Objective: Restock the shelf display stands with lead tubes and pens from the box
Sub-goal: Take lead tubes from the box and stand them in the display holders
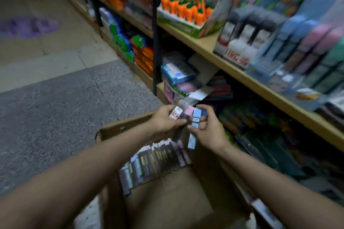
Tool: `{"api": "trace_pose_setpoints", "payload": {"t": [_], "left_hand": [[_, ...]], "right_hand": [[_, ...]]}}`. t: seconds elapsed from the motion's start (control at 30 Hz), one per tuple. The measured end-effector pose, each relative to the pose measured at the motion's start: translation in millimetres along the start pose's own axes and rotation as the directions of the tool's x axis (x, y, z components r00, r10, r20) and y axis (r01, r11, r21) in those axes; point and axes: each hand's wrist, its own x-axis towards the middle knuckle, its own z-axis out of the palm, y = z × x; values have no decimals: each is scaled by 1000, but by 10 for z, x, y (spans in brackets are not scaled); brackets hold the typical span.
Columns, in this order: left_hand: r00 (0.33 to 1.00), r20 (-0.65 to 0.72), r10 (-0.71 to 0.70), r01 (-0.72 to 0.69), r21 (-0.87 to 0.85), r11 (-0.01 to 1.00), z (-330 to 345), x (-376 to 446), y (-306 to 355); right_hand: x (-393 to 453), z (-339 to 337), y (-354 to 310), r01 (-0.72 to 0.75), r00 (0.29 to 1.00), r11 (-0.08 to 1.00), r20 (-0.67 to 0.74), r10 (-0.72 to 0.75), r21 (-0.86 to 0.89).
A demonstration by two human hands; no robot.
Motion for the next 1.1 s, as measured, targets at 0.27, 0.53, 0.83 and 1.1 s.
{"api": "trace_pose_setpoints", "payload": {"t": [0.27,0.53,0.83,1.1], "left_hand": [[978,123,169,-153,-131,980,202,-44,1051],[954,213,212,-151,-271,951,498,-27,1614],[941,193,276,-216,-285,934,499,169,2016],[948,125,294,-231,-366,901,451,391,2039]], "right_hand": [[-297,-1054,-705,109,975,993,-189,-117,-53],[-521,-2220,-1200,194,864,927,-391,-316,-321],[-45,-2817,-1700,115,792,819,-446,-418,-562],[584,-2649,-1682,61,833,664,-328,-445,-745]]}}
